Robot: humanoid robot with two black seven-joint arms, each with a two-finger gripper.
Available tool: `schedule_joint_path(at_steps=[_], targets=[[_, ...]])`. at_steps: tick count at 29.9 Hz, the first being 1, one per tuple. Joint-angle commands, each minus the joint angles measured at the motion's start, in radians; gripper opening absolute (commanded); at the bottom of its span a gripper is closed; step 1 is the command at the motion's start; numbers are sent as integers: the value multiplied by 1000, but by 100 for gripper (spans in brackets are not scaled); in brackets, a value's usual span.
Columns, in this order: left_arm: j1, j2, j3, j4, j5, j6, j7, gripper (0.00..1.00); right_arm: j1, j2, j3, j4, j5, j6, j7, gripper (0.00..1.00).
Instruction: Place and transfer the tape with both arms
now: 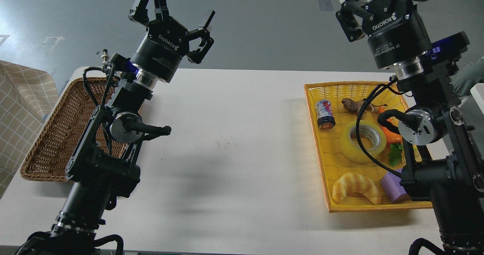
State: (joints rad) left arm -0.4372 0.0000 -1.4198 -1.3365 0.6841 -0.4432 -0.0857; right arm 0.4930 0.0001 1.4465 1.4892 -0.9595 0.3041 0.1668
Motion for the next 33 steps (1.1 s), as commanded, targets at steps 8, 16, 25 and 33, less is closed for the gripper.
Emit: schedule_joint_path(at_steps=[8, 16, 25, 33], targets=[[2, 0, -2, -18, -9, 6, -8, 98, -30, 0, -6, 60, -1, 7, 8, 100], [17, 0, -2, -18, -9, 9, -8, 98, -45, 0, -6, 60, -2, 0, 8, 100], [9, 0, -1, -16, -9, 11, -8, 98, -57, 0, -8, 59, -4, 0, 8, 100], [8, 0, -2, -16, -9, 14, -9, 98, -68, 0, -5, 65, -4, 0, 8, 100]])
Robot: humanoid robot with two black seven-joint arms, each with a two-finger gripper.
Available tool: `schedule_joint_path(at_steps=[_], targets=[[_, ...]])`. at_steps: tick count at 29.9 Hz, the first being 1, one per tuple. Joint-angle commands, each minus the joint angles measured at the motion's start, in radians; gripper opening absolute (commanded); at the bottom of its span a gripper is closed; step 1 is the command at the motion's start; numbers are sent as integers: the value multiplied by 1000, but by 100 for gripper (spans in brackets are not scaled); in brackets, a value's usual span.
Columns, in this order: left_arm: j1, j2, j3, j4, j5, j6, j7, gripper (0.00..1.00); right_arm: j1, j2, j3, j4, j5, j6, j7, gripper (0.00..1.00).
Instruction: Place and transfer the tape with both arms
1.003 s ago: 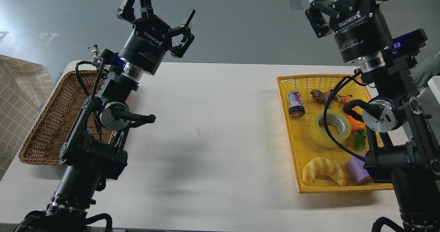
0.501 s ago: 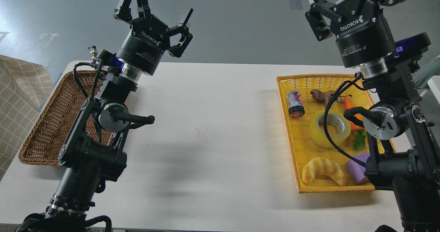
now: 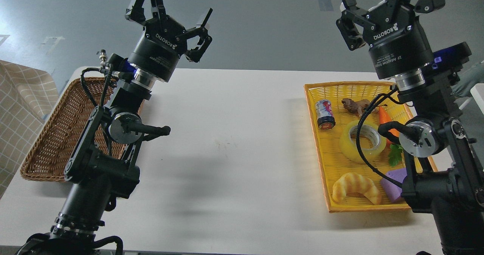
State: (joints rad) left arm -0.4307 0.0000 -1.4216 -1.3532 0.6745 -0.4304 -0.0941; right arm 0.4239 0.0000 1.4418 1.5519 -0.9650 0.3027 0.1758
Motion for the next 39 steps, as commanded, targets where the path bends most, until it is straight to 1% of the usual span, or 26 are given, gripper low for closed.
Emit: schedule_joint_path(at_steps=[1, 10, 17, 39], targets=[[1, 0, 0, 0, 0, 1, -1, 98, 1, 0, 0, 2, 0, 1, -1, 100], [6, 0, 0, -1, 2, 1, 1, 98, 0, 0, 0, 2, 2, 1, -1, 100], [6, 0, 0, -1, 2, 1, -1, 98, 3, 0, -9, 22, 5, 88, -1, 100], [32, 0, -13, -40, -1, -1, -3, 98, -8, 0, 2, 30, 5, 85, -7, 100]])
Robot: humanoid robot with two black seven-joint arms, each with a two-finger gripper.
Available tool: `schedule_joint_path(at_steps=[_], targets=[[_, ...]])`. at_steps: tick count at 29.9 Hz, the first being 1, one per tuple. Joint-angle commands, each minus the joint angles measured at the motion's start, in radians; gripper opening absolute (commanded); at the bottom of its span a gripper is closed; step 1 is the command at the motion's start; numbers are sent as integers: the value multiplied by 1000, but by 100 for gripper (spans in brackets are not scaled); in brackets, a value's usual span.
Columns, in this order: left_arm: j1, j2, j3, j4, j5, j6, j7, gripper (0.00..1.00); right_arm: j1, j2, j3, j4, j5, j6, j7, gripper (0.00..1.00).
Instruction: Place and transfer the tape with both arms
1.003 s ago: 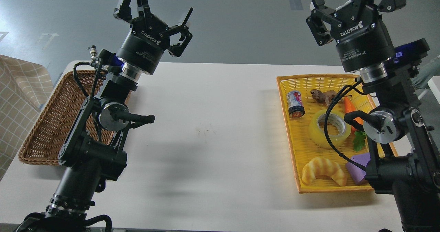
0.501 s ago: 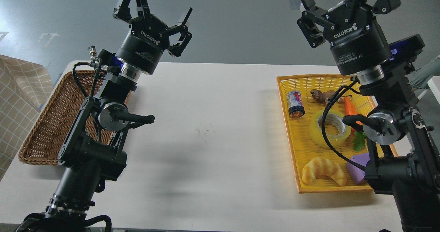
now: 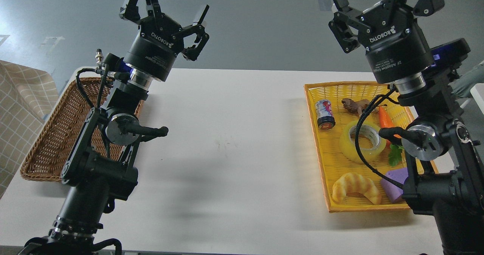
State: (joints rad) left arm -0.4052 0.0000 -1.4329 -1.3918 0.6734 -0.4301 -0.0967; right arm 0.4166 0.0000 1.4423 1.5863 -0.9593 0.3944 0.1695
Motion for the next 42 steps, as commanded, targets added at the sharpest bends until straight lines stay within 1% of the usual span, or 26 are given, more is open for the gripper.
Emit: schedule_joint_path(at_steps=[1, 8, 12, 24, 25, 28, 29, 31, 37, 42], targets=[[6, 0, -1, -1, 0, -1, 0, 98, -1, 0, 1, -5, -1, -6, 1, 100], [8, 0, -1, -1, 0, 8, 0, 98, 1, 0, 0, -5, -1, -11, -4, 100], [5, 0, -1, -1, -2, 50, -1, 98, 2, 0, 0, -2, -3, -11, -4, 100], [8, 0, 2, -3, -8, 39, -5, 98, 4, 0, 0, -8, -7, -14, -2, 100], [8, 0, 2, -3, -8, 28, -11, 98, 2, 0, 0, -6, -9, -12, -2, 100], [8, 0, 0, -3, -12, 11, -55, 98, 4, 0, 0, -5, -10, -12, -2, 100], [9, 0, 5, -3, -14, 10, -82, 98, 10, 0, 0, -5, -10, -12, -2, 100], [11, 0, 11, -3, -14, 4, -103, 98, 14, 0, 1, -5, -10, -12, -2, 100], [8, 0, 14, -1, -15, -2, -104, 98, 10, 0, 1, -5, -10, -12, -2, 100], [8, 0, 15, 0, -15, -36, -98, 98, 11, 0, -3, -3, -24, -14, -2, 100]])
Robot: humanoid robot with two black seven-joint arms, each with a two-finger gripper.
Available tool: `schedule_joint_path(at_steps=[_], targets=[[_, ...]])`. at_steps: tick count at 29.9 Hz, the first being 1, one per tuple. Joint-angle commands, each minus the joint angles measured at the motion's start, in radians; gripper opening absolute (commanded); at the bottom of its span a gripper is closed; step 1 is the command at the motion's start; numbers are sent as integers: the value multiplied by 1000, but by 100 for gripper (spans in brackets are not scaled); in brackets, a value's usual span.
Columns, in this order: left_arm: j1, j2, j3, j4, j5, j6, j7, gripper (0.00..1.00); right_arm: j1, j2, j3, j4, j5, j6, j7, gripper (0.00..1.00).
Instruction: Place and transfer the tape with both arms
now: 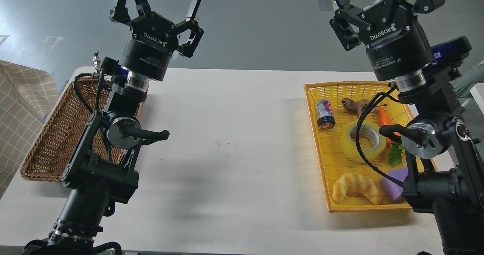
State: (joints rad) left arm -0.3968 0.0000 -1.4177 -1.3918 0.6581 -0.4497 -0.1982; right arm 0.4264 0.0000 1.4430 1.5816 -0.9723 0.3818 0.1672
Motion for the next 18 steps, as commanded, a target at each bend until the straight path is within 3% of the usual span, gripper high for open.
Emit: schedule_joint_path(at_steps=[1, 6, 14, 18], targets=[[1, 0, 0, 1, 0, -27, 0, 98, 3, 0, -9, 1, -43, -1, 0, 100], [3, 0, -9, 1, -2, -23, -7, 98, 2, -37, -7, 6, -166, 0, -2, 100], [6, 0, -4, 4, -2, -32, -9, 98, -4, -277, -12, 17, -302, 5, 3, 100], [4, 0, -3, 4, 0, -37, -9, 98, -17, -461, -55, 17, -382, 14, 9, 100]])
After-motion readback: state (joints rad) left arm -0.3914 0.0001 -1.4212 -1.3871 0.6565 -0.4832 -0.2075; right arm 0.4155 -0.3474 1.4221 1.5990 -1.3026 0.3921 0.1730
